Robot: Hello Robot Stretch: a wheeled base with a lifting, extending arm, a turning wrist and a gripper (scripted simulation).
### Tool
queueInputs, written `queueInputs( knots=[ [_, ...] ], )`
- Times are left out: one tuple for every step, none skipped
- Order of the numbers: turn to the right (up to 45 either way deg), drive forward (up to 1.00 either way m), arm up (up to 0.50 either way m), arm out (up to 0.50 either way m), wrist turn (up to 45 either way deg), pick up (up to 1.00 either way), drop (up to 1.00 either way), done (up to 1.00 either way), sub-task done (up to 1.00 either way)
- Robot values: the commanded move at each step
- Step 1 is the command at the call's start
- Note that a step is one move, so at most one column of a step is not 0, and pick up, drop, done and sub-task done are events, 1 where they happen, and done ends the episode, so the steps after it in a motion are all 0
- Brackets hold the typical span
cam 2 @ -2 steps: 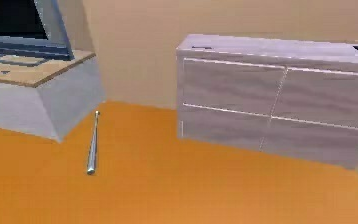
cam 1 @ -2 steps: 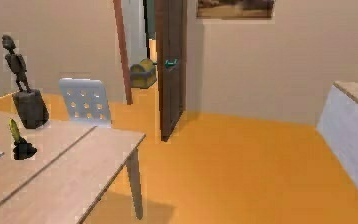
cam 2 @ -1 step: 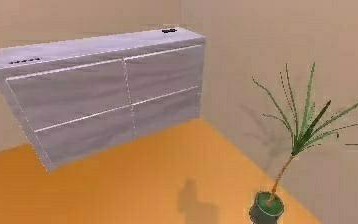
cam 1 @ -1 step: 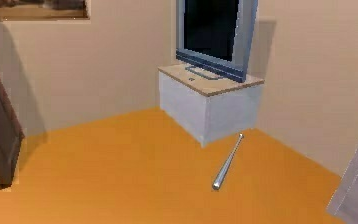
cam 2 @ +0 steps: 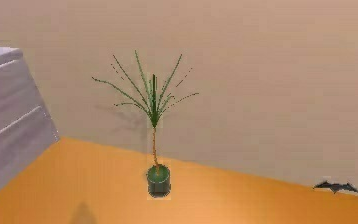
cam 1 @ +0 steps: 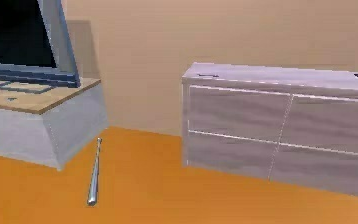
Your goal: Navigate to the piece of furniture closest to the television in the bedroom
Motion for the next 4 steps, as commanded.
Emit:
queueInputs(
  knots=[
    [12.0, 0.0, 0.0, 0.0, 0.0, 0.0, 0.0, 0.0, 0.0],
    [0.0, 0.75, 0.0, 0.0, 0.0, 0.0, 0.0, 0.0, 0.0],
    [-45.0, 0.0, 0.0, 0.0, 0.0, 0.0, 0.0, 0.0, 0.0],
    [-18.0, 0.0, 0.0, 0.0, 0.0, 0.0, 0.0, 0.0, 0.0]
  ],
)
